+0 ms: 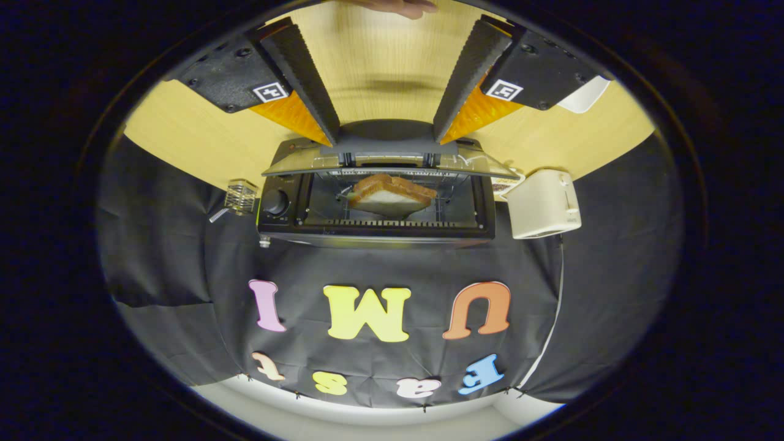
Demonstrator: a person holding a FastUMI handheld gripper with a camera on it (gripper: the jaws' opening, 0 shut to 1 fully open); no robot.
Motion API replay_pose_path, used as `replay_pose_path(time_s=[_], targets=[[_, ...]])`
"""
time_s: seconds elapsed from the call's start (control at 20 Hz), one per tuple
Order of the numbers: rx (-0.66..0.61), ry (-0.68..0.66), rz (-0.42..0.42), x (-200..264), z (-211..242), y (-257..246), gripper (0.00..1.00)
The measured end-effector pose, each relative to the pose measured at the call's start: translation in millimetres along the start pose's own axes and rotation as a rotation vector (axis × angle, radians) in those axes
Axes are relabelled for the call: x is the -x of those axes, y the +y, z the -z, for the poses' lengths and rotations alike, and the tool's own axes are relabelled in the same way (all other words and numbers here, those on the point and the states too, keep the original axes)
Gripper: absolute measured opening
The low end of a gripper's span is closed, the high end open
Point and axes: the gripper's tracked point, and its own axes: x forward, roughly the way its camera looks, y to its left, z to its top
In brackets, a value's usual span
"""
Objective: Open the toaster oven, put the food inside, and close the toaster oven door.
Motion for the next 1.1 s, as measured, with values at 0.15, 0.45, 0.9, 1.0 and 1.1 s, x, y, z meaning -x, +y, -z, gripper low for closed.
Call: replay_pose_path(time_s=[0.15,0.45,0.9,1.0,1.1], targets=[[0.021,0.050,-0.009,-19.2,-9.5,6.5,1.00],[-0.022,0.065,-0.004,-34.5,-53.5,1.0,1.00],[-0.027,-0.055,0.018,65.6,-185.4,-20.8,1.00],[-0.022,-0.117,-0.003,103.6,-224.4,-16.6,1.00],[-0.002,-0.187,-0.004,141.8,-252.9,-19.8,1.00]])
